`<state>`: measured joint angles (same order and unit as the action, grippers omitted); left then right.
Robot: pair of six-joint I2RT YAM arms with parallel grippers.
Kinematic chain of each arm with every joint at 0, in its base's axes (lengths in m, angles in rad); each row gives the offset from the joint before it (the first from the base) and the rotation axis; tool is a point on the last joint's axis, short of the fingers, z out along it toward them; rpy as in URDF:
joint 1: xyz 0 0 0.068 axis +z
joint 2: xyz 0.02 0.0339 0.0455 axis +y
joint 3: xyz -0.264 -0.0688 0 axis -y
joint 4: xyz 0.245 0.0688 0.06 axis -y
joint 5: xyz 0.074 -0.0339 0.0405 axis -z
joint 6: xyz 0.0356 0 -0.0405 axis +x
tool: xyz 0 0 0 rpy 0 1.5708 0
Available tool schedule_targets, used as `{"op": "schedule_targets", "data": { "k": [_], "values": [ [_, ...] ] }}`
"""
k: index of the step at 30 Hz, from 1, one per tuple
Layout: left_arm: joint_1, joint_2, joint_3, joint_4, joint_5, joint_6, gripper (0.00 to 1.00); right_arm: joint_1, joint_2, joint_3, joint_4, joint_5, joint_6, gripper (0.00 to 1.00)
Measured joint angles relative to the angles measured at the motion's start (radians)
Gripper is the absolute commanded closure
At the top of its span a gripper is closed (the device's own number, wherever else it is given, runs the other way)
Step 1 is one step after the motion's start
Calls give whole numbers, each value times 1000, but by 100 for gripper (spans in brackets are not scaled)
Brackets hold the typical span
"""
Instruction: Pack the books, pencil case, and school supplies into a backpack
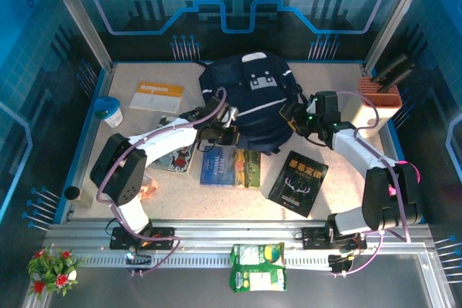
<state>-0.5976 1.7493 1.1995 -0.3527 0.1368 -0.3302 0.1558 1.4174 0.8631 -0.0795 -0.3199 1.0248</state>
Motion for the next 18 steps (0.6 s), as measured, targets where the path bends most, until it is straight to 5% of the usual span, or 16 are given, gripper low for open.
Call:
{"op": "schedule_targets", "data": {
  "k": [18],
  "values": [
    [-36,77,56,35,29,-3,100,151,110,55,-237,158,220,41]
  ]
}}
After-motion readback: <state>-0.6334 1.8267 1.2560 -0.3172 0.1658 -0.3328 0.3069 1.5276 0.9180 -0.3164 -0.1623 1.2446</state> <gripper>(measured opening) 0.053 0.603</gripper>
